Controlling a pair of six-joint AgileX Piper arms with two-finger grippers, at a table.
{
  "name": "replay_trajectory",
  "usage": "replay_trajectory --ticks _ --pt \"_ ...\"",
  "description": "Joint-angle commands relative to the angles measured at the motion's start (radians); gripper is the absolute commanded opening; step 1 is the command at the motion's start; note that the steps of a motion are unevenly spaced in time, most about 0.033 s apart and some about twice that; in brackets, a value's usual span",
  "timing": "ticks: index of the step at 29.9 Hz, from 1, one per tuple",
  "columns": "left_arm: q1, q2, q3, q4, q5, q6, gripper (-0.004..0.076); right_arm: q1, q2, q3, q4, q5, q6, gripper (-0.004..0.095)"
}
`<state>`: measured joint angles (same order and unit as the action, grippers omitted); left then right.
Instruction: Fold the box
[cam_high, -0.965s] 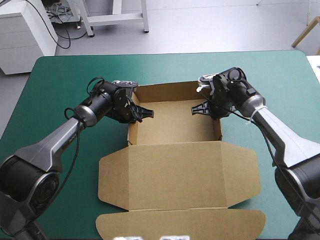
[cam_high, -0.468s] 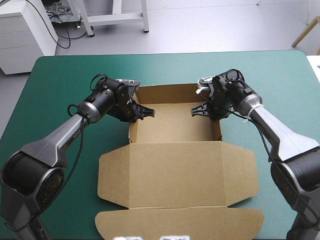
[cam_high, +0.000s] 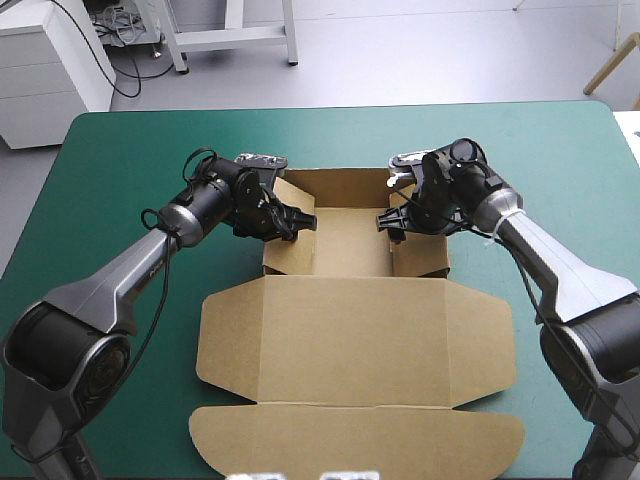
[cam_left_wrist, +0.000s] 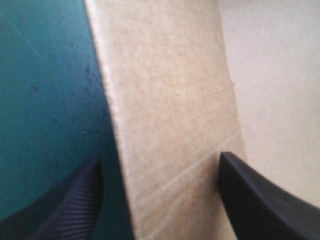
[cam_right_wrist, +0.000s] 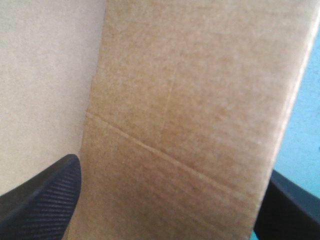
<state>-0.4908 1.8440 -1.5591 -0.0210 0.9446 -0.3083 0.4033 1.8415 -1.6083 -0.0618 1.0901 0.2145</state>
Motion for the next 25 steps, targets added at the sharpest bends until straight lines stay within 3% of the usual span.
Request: replay_trajectory --ticks 1,11,19,25 --pt "-0.007 -0.043 -0.03 -0.013 -0.029 0.003 0.0591 0.002 -0.048 -0.027 -0.011 -0.022 -0.011 0.082" --pt "0.007 -0.043 -0.153 -0.001 0.053 0.003 0.0582 0.002 -0.084 -0.08 -0.016 -0.032 -0.017 0.082" --pt "0.043 -0.043 -0.437 0.037 0.345 0.03 0.0582 -0.017 -0.205 -0.199 -0.035 0.044 -0.002 0.082" --pt "0.043 -0.099 -0.501 0.071 0.351 0.109 0.0581 -0.02 -0.28 -0.195 -0.059 0.114 0.006 0.082"
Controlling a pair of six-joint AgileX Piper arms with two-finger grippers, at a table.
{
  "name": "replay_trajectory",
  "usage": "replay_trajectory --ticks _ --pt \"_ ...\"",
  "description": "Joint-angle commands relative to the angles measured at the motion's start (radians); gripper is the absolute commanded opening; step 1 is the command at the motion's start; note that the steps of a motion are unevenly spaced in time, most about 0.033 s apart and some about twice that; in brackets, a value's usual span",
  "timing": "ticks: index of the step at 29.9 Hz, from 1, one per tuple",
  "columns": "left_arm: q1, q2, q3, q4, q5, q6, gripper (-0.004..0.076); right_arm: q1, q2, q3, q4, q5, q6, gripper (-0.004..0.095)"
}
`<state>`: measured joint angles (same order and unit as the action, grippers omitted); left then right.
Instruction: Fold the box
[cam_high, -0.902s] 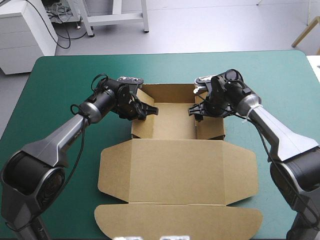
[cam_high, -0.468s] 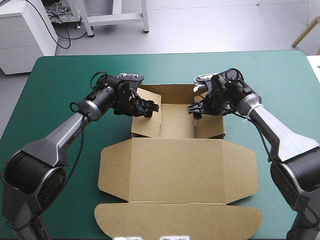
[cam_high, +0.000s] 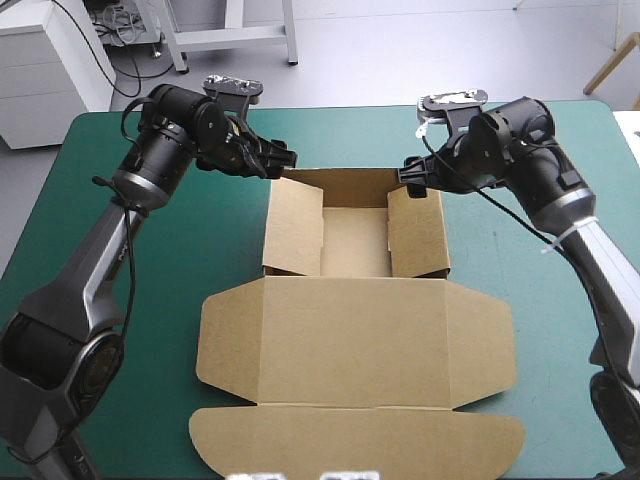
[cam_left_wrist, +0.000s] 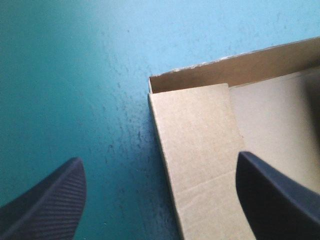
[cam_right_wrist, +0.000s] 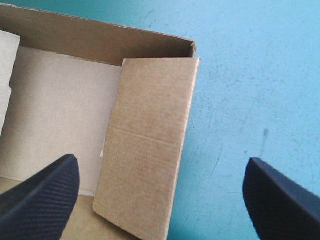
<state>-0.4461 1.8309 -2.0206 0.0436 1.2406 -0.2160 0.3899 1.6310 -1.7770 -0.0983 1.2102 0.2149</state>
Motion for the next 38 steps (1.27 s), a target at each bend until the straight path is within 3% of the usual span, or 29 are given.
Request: replay_trajectory --ticks 1,4,8,9,13,21,29,38 --pt "-0.001 -0.102 -0.035 -0.001 0.055 0.04 0.0571 -0.007 -0.082 -0.021 -0.015 -0.006 0.007 0.0819" --pt "-0.001 -0.149 -0.035 -0.035 0.057 0.109 0.0454 -0.005 -0.108 -0.006 0.017 -0.006 0.008 0.082" --pt "-0.003 -0.236 -0.035 -0.035 0.057 0.122 0.0053 -0.005 -0.119 0.02 0.04 -0.006 0.008 0.0819" --pt "-0.003 -0.26 -0.035 -0.027 0.057 0.135 -0.0004 -0.005 -0.119 0.033 0.044 -0.006 0.008 0.0819" --pt "-0.003 -0.366 0.005 -0.021 0.057 0.149 -0.001 -0.005 -0.119 0.105 0.041 -0.032 0.012 0.0819" --pt "-0.003 -0.683 0.353 0.013 0.055 0.163 -0.001 -0.007 -0.094 0.211 -0.039 -0.184 0.066 0.0819" --pt "-0.003 -0.986 0.706 0.024 0.044 0.163 -0.001 -0.007 0.05 0.211 -0.011 -0.211 0.055 0.0819" --pt "-0.003 -1.2 0.882 0.051 0.053 0.163 -0.001 -0.007 0.14 0.211 0.064 -0.215 0.019 0.0819"
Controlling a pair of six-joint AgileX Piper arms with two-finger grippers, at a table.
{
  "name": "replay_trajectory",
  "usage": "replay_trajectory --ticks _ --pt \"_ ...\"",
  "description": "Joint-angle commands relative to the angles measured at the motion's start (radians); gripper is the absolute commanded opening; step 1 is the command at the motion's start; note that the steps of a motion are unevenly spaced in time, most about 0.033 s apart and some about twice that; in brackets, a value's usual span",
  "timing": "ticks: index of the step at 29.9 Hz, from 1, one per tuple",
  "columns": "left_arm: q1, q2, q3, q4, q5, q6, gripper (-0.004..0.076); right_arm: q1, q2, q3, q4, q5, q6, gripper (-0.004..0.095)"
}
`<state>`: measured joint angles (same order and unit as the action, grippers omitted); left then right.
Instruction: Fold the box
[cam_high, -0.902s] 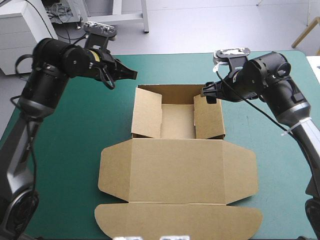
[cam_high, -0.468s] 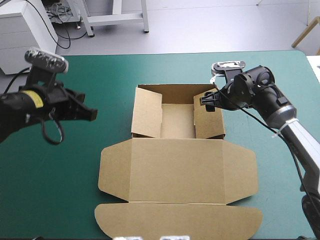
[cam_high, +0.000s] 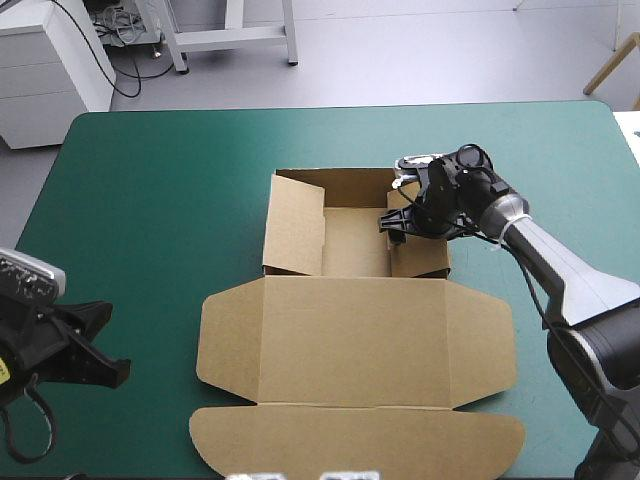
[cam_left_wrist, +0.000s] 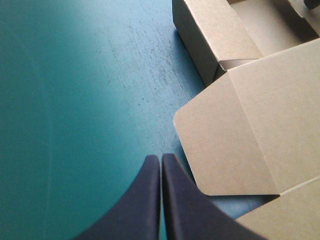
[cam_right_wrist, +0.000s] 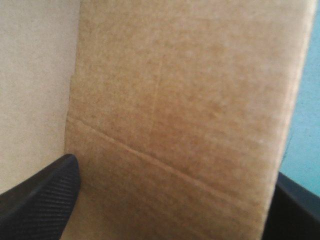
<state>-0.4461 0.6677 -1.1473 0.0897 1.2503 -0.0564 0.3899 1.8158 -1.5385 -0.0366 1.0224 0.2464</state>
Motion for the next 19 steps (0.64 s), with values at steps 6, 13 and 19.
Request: replay_trajectory --ticks 6,13,19 --pt "-0.003 -0.083 0.036 0.003 0.043 0.001 -0.001 -0.025 -0.045 -0.027 0.011 -0.028 -0.013 0.0765" --pt "-0.003 -0.083 0.036 0.003 0.043 0.001 -0.001 -0.066 -0.045 -0.027 0.05 -0.006 -0.057 0.0309" --pt "-0.003 -0.083 0.036 0.003 0.043 0.001 -0.001 -0.066 -0.045 -0.027 0.057 -0.008 -0.071 -0.0015"
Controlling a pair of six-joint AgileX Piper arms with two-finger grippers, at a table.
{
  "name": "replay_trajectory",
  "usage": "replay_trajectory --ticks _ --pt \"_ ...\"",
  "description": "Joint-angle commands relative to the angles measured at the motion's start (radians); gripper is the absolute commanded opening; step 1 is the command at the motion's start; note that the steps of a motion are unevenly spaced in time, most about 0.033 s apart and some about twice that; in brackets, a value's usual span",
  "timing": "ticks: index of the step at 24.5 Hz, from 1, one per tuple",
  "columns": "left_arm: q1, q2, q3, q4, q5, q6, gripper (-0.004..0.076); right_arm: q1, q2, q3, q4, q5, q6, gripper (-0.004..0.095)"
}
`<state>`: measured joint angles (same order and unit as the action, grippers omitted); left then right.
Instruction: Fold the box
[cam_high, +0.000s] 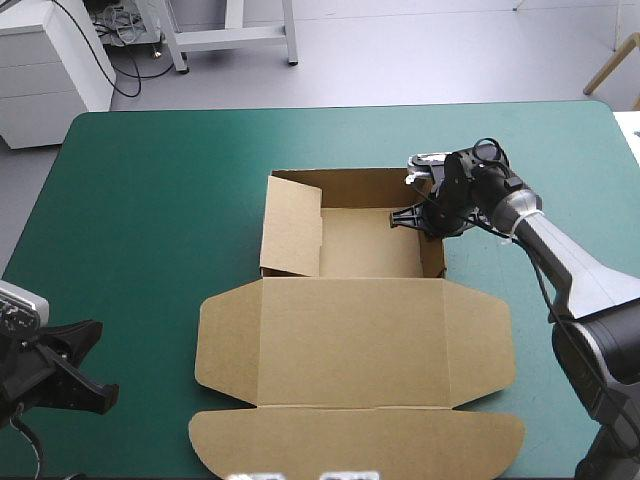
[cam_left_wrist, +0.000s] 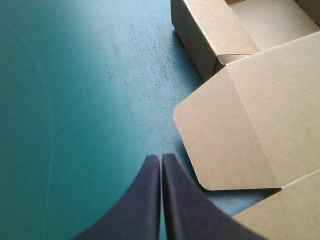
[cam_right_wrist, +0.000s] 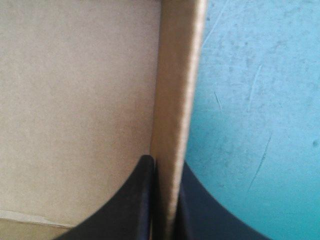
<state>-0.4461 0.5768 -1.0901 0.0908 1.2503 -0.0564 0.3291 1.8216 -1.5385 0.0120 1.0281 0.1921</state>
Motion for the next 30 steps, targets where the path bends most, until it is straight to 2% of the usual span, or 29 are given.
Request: replay_trajectory --ticks 1,3,8,10,11,17,21,23,26,28,30 --pt "-0.003 0.007 -0.021 0.002 0.043 0.001 -0.001 -0.005 -0.051 -0.031 0.008 -0.014 -0.017 -0.0019" --pt "-0.003 0.007 -0.021 -0.008 0.043 0.001 -0.001 -0.005 -0.051 -0.046 -0.006 -0.012 -0.017 -0.0019" --pt "-0.003 0.007 -0.021 0.003 0.043 0.001 -0.001 -0.099 -0.053 -0.186 -0.012 0.002 -0.041 -0.0019" --pt "-0.003 0.007 -0.021 0.003 0.043 0.001 -0.001 -0.207 -0.053 -0.26 -0.052 0.016 -0.063 -0.0019" --pt "-0.003 0.007 -0.021 0.003 0.043 0.001 -0.001 -0.296 -0.053 -0.297 -0.083 0.011 -0.068 -0.0019" --pt "-0.003 0.007 -0.021 0.003 0.043 0.001 -0.001 -0.6 -0.031 -0.316 -0.084 -0.034 -0.121 -0.0019" --pt "-0.003 0.007 -0.021 0.012 0.043 0.001 -0.001 -0.739 0.032 -0.316 -0.086 -0.057 -0.139 -0.0019" --pt "-0.003 0.007 -0.021 0.012 0.043 0.001 -0.001 -0.763 0.048 -0.316 -0.086 -0.066 -0.147 -0.0003" --pt "-0.003 0.007 -0.021 0.012 0.043 0.001 -0.001 -0.787 0.065 -0.317 -0.08 -0.068 -0.171 0.0078" --pt "-0.003 0.007 -0.021 0.014 0.041 0.001 -0.001 -0.799 0.068 -0.318 -0.074 -0.076 -0.173 0.0188" --pt "-0.003 0.007 -0.021 0.019 0.041 0.001 -0.001 -0.805 0.068 -0.318 -0.069 -0.094 -0.198 0.0361"
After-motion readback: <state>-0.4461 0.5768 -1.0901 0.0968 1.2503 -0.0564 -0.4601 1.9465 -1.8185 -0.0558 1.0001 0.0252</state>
